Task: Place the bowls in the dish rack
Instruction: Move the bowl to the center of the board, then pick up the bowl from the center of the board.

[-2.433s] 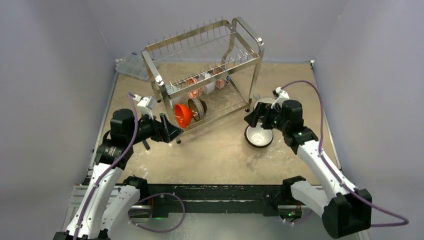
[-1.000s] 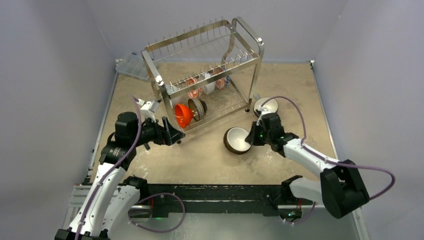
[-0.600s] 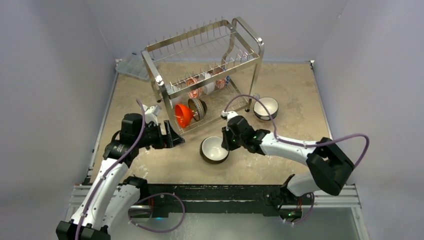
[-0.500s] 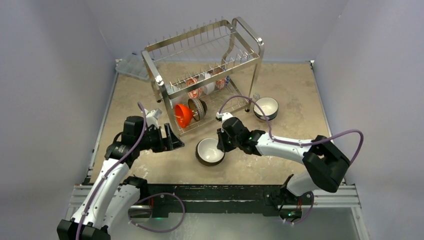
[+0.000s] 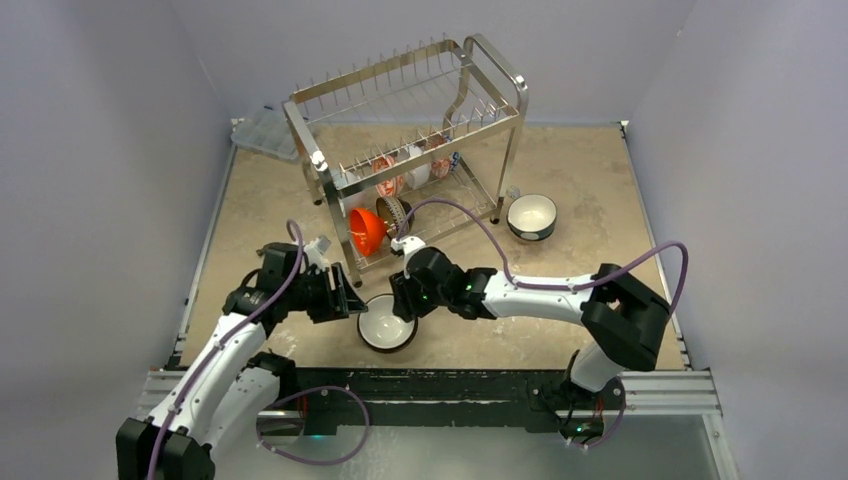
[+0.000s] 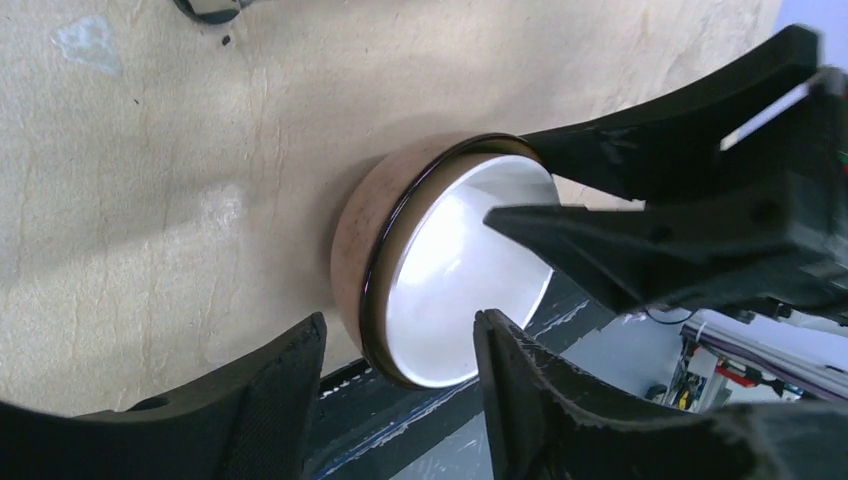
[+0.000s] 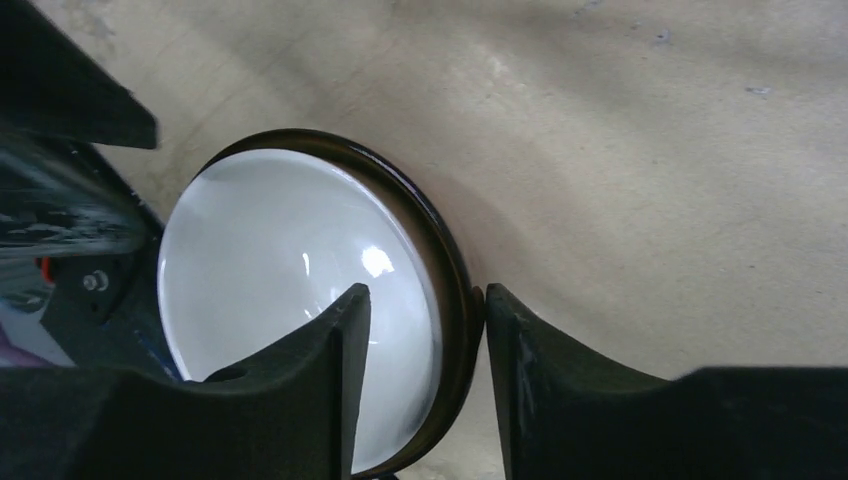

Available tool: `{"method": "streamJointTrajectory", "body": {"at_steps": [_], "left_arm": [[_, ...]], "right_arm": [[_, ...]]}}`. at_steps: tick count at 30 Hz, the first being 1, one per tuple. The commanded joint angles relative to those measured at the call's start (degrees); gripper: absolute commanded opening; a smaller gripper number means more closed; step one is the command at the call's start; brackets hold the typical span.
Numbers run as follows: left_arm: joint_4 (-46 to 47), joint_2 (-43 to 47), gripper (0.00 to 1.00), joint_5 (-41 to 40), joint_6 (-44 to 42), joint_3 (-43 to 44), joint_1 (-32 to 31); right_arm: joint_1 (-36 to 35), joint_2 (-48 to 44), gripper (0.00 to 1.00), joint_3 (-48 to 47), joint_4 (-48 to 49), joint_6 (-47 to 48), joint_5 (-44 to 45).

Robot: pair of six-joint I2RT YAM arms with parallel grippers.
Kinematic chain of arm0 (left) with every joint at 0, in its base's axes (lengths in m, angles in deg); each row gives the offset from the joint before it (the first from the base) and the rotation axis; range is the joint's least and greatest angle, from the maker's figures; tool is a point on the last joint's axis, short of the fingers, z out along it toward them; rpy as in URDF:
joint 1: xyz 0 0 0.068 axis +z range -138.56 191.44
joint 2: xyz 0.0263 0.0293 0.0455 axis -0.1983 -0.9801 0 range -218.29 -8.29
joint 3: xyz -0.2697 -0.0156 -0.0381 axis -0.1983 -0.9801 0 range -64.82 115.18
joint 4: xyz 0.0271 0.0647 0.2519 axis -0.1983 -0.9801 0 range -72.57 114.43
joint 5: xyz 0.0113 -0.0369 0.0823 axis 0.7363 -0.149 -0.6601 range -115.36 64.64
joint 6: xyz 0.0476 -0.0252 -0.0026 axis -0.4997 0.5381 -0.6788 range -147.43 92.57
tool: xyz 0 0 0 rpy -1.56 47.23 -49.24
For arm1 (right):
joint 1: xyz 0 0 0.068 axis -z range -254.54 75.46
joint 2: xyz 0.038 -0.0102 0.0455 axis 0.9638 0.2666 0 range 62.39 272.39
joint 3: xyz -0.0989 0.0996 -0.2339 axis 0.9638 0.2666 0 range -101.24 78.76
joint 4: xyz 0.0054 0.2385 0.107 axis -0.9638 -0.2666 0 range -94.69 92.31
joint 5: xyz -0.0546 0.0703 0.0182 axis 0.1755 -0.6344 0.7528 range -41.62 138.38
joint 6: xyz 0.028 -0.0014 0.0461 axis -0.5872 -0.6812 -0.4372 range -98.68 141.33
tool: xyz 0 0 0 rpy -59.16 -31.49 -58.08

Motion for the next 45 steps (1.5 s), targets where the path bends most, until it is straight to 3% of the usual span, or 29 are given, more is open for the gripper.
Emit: {"method": "streamJointTrajectory", "body": {"at_steps": [1,3,5,10,18,27,38,45], "left_arm": [[2.5,-2.6,0.52,-2.5,2.5,-0.7,-3.5],[2.3,-3.1,0.50,-4.5,3.0,-0.1,-5.4],[2.8,-3.3,0.47,-6.5,4.1,0.3,-7.0],[5.3,-6.1,0.37,-10.8,6.8,0.7,-12.4],[5.2,-8.9,0.00,-14.0,7.3,2.2,-16.2],[5.8,-4.9,0.00,-13.1,5.7,5.2,-16.3],[5.3,-3.1,0.00,-14.4,9.0,3.6,-16.3],[4.2,0.6,0.00,-16.9,10.9,3.1,-16.3]], "right_arm": [[-0.5,-1.9,0.54,-1.9,4.5,-2.2,-3.3],[-0.5,-3.2,0.66,-1.3,5.1,-3.0,-3.3],[-0.5,-4.6,0.71,-0.5,5.3,-3.7,-4.2],[-0.5,-8.2,0.73,2.0,5.7,-6.3,-4.7],[0.1,-12.1,0.70,4.7,6.0,-7.9,-4.3],[2.6,-18.2,0.73,8.6,9.1,-10.0,-7.0],[7.1,-16.4,0.78,10.5,17.0,-10.5,-13.4],[7.1,-5.8,0.64,2.3,20.7,-3.8,-14.3]]}}
